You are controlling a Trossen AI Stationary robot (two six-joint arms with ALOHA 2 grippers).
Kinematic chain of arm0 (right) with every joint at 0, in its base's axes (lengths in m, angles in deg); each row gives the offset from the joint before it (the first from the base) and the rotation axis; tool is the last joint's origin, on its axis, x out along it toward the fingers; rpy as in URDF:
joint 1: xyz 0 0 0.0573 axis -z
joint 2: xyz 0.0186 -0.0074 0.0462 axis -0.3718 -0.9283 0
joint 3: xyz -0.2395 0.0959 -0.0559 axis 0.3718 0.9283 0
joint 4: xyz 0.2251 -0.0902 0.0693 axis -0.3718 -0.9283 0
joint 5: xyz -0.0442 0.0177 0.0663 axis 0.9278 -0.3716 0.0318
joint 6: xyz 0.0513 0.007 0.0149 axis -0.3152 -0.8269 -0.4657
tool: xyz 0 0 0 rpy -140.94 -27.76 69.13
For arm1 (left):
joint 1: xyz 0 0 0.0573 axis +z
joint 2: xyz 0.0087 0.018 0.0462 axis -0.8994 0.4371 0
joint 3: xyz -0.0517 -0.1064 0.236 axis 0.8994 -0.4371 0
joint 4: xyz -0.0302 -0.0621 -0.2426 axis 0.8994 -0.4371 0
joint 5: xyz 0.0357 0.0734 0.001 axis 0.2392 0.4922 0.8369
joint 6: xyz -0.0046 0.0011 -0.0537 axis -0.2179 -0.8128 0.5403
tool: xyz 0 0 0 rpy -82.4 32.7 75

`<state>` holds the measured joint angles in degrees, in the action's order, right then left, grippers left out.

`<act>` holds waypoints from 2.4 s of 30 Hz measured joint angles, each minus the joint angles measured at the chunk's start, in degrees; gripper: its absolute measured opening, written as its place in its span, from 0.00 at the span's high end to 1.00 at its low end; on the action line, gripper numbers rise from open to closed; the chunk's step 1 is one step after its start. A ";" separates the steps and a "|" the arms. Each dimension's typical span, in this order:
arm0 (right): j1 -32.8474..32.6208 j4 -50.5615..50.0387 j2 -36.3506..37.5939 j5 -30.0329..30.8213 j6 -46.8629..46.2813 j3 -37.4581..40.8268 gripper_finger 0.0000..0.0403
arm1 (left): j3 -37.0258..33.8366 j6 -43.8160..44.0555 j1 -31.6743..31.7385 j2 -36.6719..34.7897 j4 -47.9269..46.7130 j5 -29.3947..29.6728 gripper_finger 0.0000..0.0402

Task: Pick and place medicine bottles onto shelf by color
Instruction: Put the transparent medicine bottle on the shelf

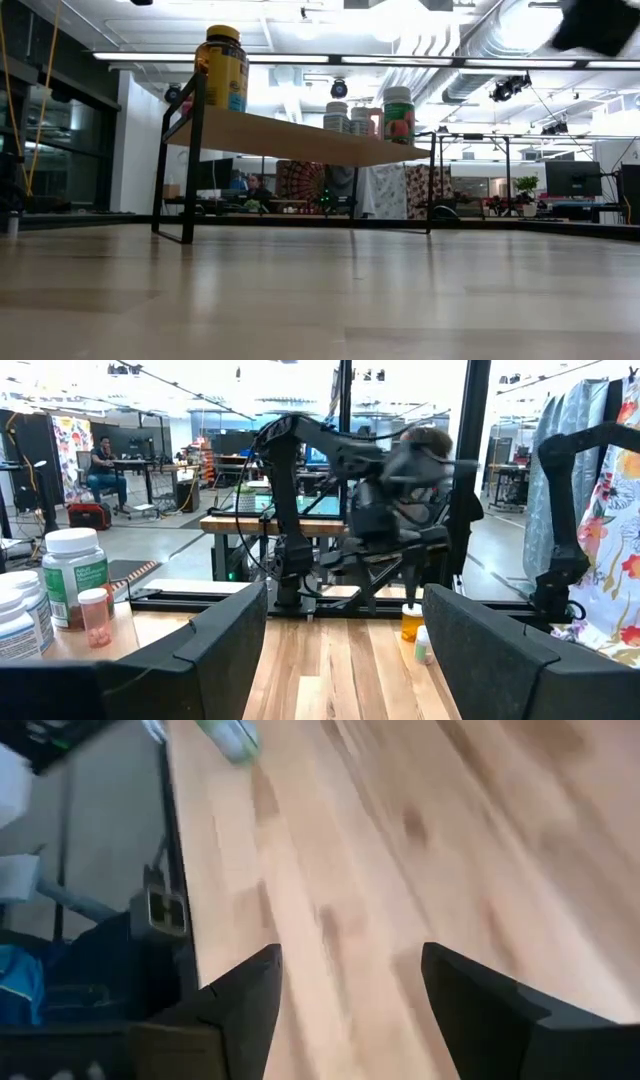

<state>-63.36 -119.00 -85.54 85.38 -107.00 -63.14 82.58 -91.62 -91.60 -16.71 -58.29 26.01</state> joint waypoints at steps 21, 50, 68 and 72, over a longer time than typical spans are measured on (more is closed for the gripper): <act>-13.14 -32.65 -27.93 -27.29 -51.03 -21.88 0.42 | 0.02 -4.92 0.01 0.00 0.89 0.00 0.36; -12.07 -25.31 -27.96 -26.80 -57.99 -15.76 0.42 | 0.02 -4.46 0.01 0.00 1.68 0.00 0.36; -11.86 -24.98 -27.96 -27.91 -60.61 -15.74 0.42 | 0.02 -4.46 0.01 0.00 1.74 0.00 0.36; -11.72 -25.22 -27.96 -27.91 -61.74 -15.74 0.42 | 0.02 -4.44 0.01 0.00 1.74 0.00 0.36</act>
<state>-75.08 -144.22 -113.50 57.47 -168.75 -78.87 82.60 -96.05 -91.59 -16.71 -56.55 26.01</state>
